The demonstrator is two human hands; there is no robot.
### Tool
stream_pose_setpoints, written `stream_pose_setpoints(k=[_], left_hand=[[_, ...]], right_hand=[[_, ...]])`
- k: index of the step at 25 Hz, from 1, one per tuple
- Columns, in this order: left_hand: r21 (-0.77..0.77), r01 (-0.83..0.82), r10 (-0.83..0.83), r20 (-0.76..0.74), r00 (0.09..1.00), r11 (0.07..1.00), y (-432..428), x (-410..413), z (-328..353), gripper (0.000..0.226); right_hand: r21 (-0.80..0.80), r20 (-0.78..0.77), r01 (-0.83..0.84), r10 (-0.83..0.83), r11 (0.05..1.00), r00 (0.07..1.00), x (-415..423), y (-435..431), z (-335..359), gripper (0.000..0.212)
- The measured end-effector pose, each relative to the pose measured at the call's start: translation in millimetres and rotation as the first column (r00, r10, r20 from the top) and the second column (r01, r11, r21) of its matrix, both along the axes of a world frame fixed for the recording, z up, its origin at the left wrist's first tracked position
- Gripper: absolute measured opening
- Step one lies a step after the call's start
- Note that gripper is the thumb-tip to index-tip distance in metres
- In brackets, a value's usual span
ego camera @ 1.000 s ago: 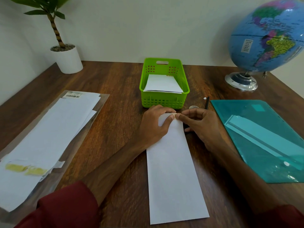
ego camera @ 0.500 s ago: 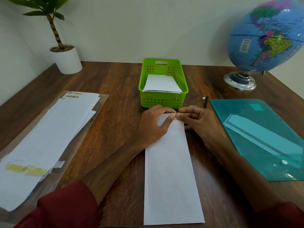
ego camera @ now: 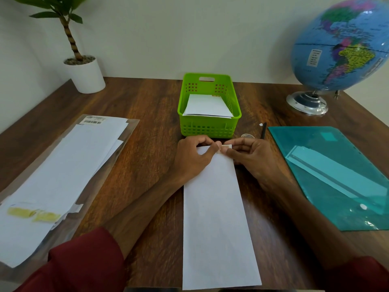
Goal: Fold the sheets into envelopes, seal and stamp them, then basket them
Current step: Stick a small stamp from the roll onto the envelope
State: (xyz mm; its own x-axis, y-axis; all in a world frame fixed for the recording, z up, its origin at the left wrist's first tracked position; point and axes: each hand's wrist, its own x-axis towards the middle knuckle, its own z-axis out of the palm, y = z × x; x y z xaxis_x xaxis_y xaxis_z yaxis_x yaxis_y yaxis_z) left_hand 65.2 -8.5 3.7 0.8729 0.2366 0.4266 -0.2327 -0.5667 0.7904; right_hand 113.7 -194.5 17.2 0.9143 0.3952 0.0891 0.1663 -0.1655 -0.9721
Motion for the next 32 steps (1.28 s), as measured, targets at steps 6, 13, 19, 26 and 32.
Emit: stream_pose_setpoints(k=[6,13,19,26,32], left_hand=[[0.015,0.027,-0.027,-0.024,0.999,1.0,-2.1,-1.1,-1.1,0.019],[0.069,0.02,-0.022,0.035,0.999,0.997,-3.3,-3.4,1.7,0.016],[0.025,-0.01,0.008,0.063,0.998,1.0,-3.3,-3.4,3.9,0.016],[0.067,0.04,-0.044,0.069,0.997,0.997,-2.7,-5.0,6.4,0.021],[-0.184,0.069,-0.081,-0.054,0.995,0.98,-13.2,-17.1,21.1,0.065]], right_hand=[[0.023,-0.044,0.033,-0.032,0.999,0.998,1.2,-1.2,-1.3,0.022],[0.005,-0.051,0.039,-0.039,0.999,0.998,1.5,-0.8,-2.0,0.022],[0.006,-0.073,-0.02,0.021,1.0,0.997,-1.4,-1.6,2.8,0.023],[0.024,-0.043,0.015,-0.014,1.0,0.999,-3.9,-4.6,9.3,0.019],[0.265,0.104,0.341,-0.378,0.902,0.92,-0.4,-17.3,22.8,0.016]])
